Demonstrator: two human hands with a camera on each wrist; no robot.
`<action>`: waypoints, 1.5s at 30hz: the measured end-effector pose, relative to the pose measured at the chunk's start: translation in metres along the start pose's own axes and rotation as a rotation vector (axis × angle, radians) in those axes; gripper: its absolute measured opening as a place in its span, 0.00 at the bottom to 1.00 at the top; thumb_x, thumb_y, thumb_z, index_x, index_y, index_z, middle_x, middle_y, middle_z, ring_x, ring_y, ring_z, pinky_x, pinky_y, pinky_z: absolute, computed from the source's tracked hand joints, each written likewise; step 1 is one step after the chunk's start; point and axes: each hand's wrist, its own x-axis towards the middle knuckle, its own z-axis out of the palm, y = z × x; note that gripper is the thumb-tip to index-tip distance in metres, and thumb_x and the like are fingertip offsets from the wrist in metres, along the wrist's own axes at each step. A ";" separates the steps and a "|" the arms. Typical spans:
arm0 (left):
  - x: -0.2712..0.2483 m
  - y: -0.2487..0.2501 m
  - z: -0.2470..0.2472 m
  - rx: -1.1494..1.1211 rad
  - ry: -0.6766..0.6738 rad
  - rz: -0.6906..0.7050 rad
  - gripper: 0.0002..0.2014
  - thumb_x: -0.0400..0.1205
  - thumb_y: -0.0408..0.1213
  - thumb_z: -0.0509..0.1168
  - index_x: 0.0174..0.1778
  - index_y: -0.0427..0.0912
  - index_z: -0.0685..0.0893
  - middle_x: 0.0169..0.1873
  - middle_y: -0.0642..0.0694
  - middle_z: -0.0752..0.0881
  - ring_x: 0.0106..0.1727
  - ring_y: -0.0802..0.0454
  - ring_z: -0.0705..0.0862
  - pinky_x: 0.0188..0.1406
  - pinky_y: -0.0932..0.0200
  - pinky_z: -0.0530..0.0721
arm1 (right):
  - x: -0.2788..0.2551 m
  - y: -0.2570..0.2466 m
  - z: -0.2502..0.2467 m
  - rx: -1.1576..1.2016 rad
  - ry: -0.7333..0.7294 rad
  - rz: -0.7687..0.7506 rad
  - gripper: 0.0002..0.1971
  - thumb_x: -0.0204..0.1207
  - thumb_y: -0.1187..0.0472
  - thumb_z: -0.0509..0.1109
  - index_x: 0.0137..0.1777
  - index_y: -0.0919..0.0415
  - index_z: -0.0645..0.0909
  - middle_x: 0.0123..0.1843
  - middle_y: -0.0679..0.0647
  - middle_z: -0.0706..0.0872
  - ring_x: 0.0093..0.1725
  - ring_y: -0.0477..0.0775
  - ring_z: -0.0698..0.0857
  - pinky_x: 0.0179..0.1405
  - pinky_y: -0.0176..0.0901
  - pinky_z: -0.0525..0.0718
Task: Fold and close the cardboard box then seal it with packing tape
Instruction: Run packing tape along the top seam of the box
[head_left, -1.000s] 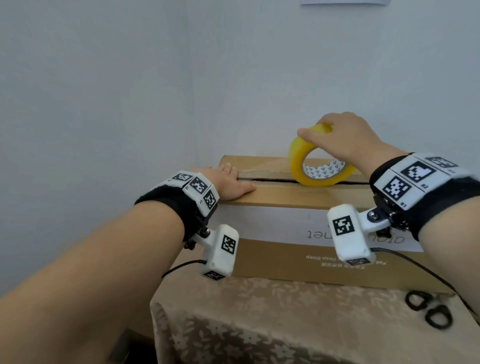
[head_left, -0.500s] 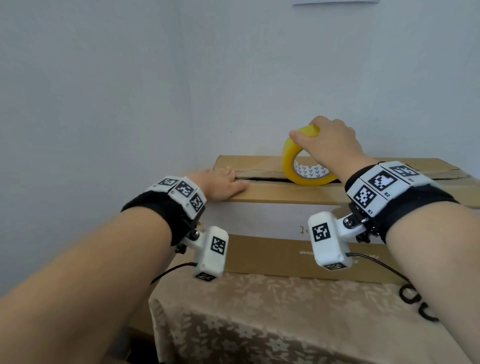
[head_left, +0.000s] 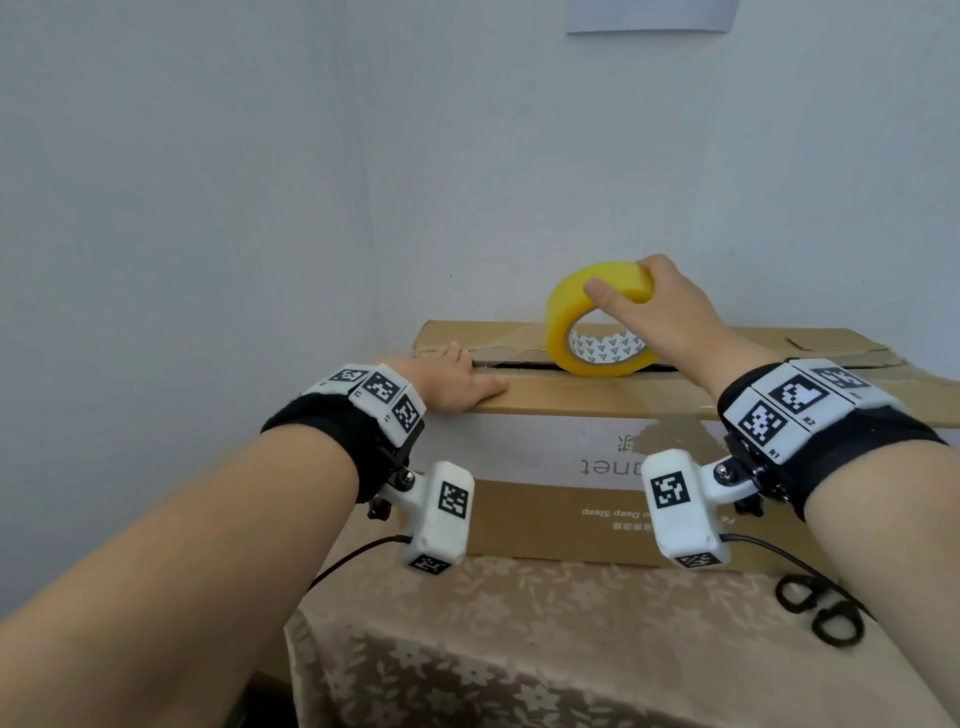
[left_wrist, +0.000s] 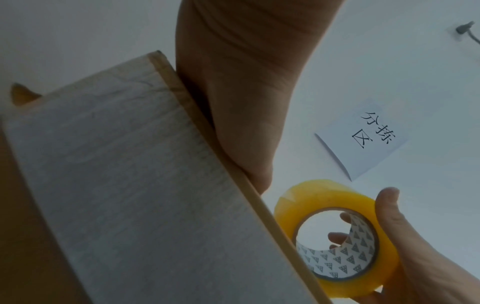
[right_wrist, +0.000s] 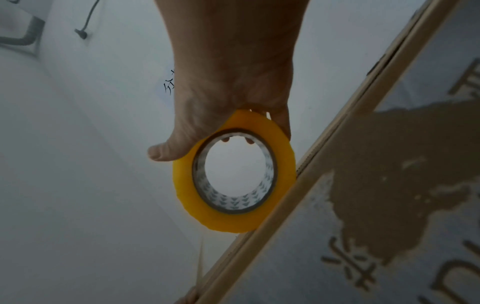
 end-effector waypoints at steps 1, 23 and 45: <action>-0.001 0.002 0.000 -0.013 -0.005 0.002 0.40 0.84 0.63 0.41 0.82 0.34 0.48 0.82 0.34 0.46 0.83 0.41 0.47 0.81 0.42 0.48 | 0.000 0.003 0.000 0.008 -0.002 -0.012 0.35 0.73 0.35 0.66 0.71 0.60 0.68 0.57 0.55 0.79 0.53 0.54 0.79 0.47 0.43 0.73; -0.022 -0.040 -0.007 -0.023 0.303 0.006 0.25 0.88 0.46 0.45 0.34 0.34 0.77 0.35 0.38 0.81 0.41 0.41 0.78 0.40 0.56 0.70 | 0.020 -0.008 0.015 -0.082 0.064 0.046 0.33 0.70 0.30 0.65 0.56 0.61 0.72 0.43 0.51 0.75 0.48 0.57 0.76 0.37 0.44 0.69; 0.038 0.001 -0.005 -0.038 0.207 0.142 0.44 0.68 0.79 0.50 0.67 0.48 0.75 0.63 0.48 0.78 0.64 0.46 0.76 0.67 0.45 0.72 | -0.003 0.018 0.033 0.416 0.326 0.116 0.34 0.68 0.27 0.63 0.64 0.51 0.68 0.59 0.49 0.77 0.55 0.47 0.78 0.48 0.37 0.74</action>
